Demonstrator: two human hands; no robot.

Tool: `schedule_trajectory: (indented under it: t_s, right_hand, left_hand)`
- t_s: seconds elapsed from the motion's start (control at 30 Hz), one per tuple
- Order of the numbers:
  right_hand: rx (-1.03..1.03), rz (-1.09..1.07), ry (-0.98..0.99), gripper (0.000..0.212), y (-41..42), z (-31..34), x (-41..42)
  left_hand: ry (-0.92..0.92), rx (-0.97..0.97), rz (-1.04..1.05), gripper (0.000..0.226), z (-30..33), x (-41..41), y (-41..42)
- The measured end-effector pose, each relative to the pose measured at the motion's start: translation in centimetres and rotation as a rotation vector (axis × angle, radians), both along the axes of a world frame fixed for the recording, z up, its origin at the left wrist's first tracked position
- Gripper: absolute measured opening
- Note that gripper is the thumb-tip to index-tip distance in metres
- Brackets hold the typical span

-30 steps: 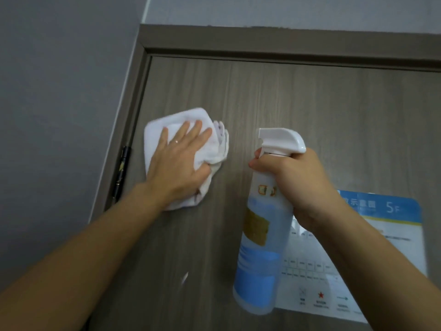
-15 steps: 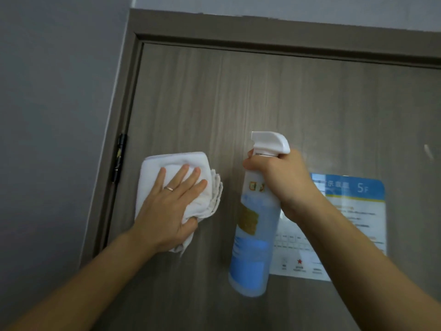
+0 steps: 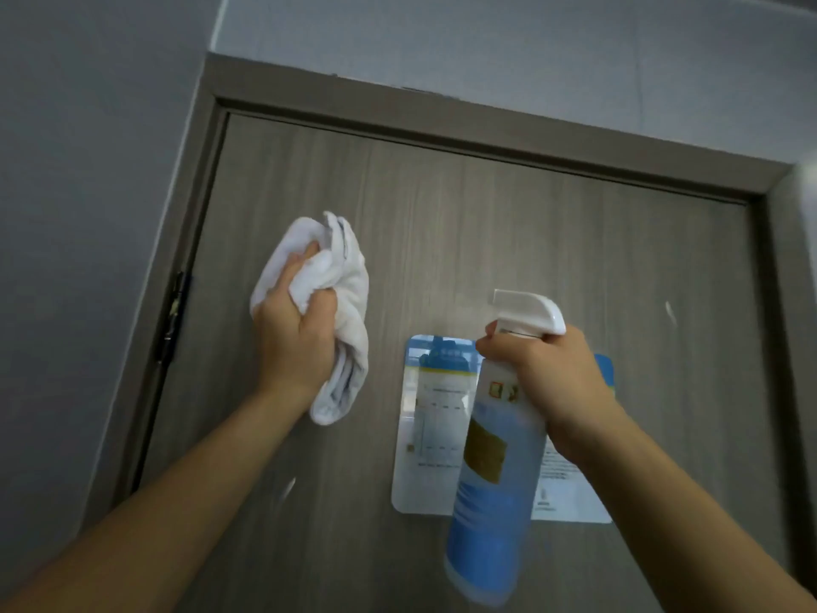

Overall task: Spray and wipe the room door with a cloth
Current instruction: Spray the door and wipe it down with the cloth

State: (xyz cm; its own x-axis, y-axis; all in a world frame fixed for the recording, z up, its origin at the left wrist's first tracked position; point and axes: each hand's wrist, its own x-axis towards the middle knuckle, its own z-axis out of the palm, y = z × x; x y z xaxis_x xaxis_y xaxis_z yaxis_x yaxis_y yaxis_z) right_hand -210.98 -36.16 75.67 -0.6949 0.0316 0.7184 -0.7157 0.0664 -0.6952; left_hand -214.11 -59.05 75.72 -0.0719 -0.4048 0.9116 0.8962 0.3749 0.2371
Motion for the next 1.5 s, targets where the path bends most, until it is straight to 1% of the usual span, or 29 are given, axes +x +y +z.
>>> schedule_trajectory:
  t_s: [0.07,0.13,0.23,0.33,0.43,0.53,0.63,0.77,0.9,0.97,1.03,1.2,1.33,1.5]
  right_hand:
    - [0.015,-0.018,-0.002,0.006,1.8,-0.7,0.0]
    - [0.009,-0.039,-0.002,0.002,4.2,-1.2,-0.1]
    - [-0.025,-0.058,0.005,0.007,8.2,-1.6,-0.8]
    - [-0.023,-0.074,0.017,0.012,12.6,-1.8,-2.3]
    - [-0.015,-0.094,0.021,0.002,17.1,-1.7,-3.9]
    - [0.017,-0.111,0.038,0.004,21.6,-1.2,-5.2]
    - [0.034,-0.094,0.042,0.007,25.7,-0.6,-6.3]
    - [0.045,-0.103,0.041,0.014,29.6,0.7,-8.3]
    - [0.05,-0.089,0.02,0.011,31.2,1.9,-9.9]
    - [0.048,-0.081,0.01,0.011,31.3,2.3,-10.6]
    - [0.035,-0.073,-0.011,0.007,31.3,2.8,-11.3]
    - [0.031,-0.027,-0.058,0.003,31.0,3.5,-12.7]
    - [0.029,-0.043,-0.047,0.006,31.0,3.5,-13.3]
    - [0.019,-0.037,-0.059,0.007,30.8,2.8,-13.9]
  left_hand:
    - [0.038,0.07,-0.061,0.044,0.9,1.0,1.3]
    - [0.065,0.175,-0.121,0.05,1.3,1.4,2.2]
    - [0.106,0.259,-0.123,0.05,0.6,0.8,3.8]
    - [0.107,0.2,-0.091,0.046,-0.6,-1.1,7.4]
    - [0.115,0.088,0.011,0.041,-1.2,-3.2,13.2]
    - [0.073,0.095,0.015,0.052,-0.7,-5.4,18.8]
    - [0.073,0.073,0.041,0.054,0.7,-7.2,23.6]
    - [0.074,0.011,0.145,0.057,2.8,-8.8,29.0]
    - [0.078,-0.057,0.217,0.066,4.3,-9.8,31.8]
    - [0.068,-0.078,0.27,0.062,4.7,-9.9,32.6]
    - [0.035,-0.074,0.31,0.059,4.9,-10.2,32.8]
    - [0.01,-0.144,0.387,0.062,5.0,-11.9,31.9]
    - [0.025,-0.169,0.396,0.064,5.3,-12.7,31.6]
    - [0.029,-0.183,0.382,0.057,5.3,-13.0,31.3]
